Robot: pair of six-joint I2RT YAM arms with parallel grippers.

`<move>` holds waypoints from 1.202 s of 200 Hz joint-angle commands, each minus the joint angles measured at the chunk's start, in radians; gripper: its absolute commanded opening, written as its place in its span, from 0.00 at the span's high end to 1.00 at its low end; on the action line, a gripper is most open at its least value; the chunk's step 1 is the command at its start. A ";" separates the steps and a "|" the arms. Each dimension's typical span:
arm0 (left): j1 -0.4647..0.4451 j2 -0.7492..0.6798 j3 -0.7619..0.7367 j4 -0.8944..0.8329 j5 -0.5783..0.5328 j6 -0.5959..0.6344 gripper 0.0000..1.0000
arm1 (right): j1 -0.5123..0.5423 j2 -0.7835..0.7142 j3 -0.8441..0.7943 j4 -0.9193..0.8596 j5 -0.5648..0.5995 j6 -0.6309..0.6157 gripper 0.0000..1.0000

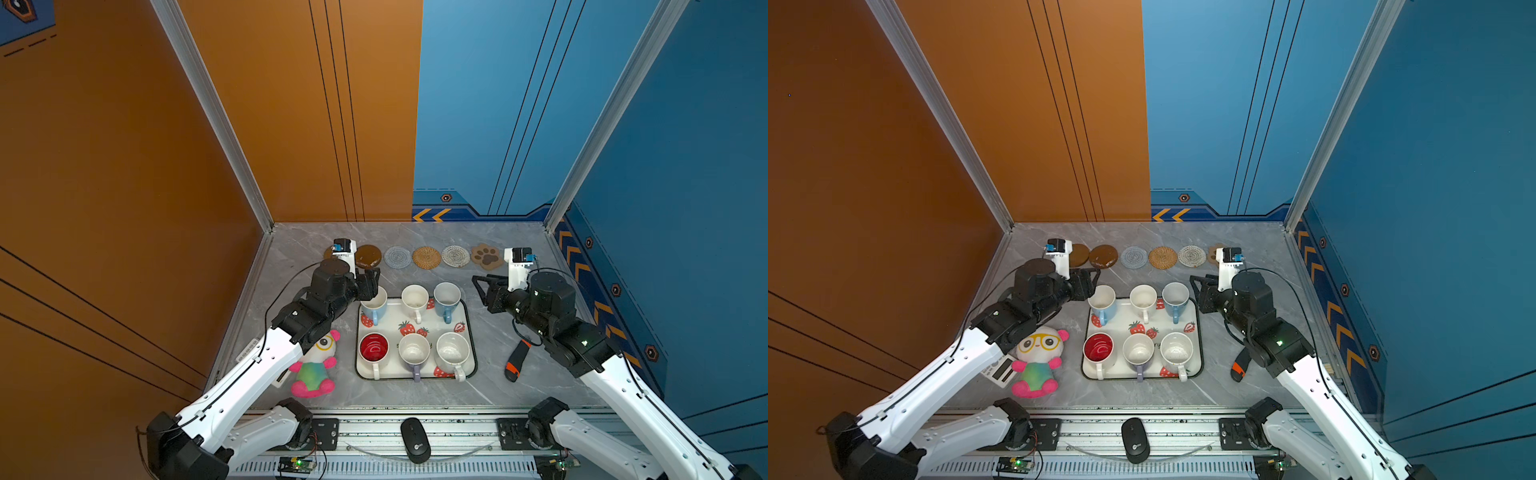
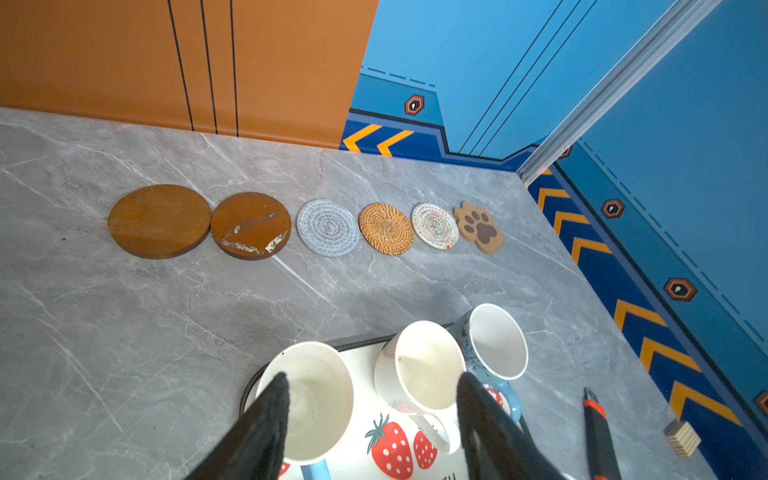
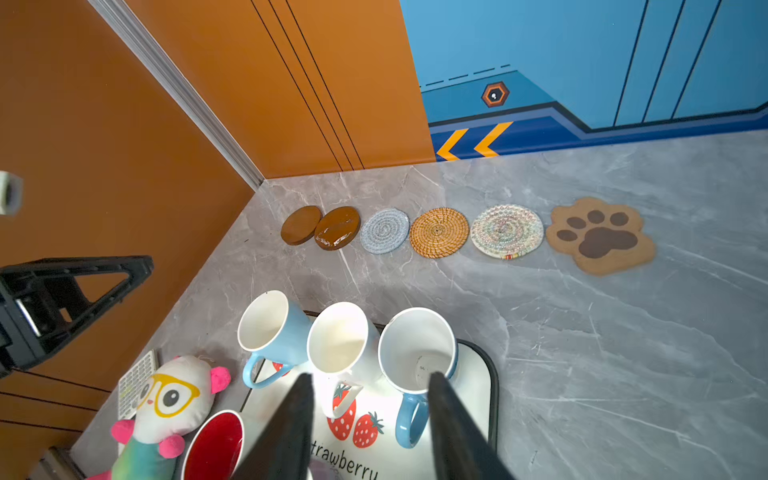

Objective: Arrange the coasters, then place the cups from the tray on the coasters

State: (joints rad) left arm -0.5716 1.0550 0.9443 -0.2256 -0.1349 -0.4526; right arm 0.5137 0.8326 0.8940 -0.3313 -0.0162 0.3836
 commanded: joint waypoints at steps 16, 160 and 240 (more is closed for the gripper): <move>-0.031 -0.016 -0.042 0.133 -0.071 0.061 0.35 | 0.034 0.034 0.002 -0.060 0.003 -0.023 0.42; 0.302 0.188 0.036 -0.065 -0.164 -0.074 0.21 | 0.068 0.131 0.063 -0.095 0.104 0.026 0.27; 0.415 0.811 0.461 -0.160 0.180 -0.080 0.26 | -0.018 0.159 0.164 -0.143 0.104 0.056 0.25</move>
State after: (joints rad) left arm -0.1715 1.7275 1.2922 -0.3222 -0.1303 -0.5144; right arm 0.5270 0.9775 1.0019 -0.4377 0.0628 0.4191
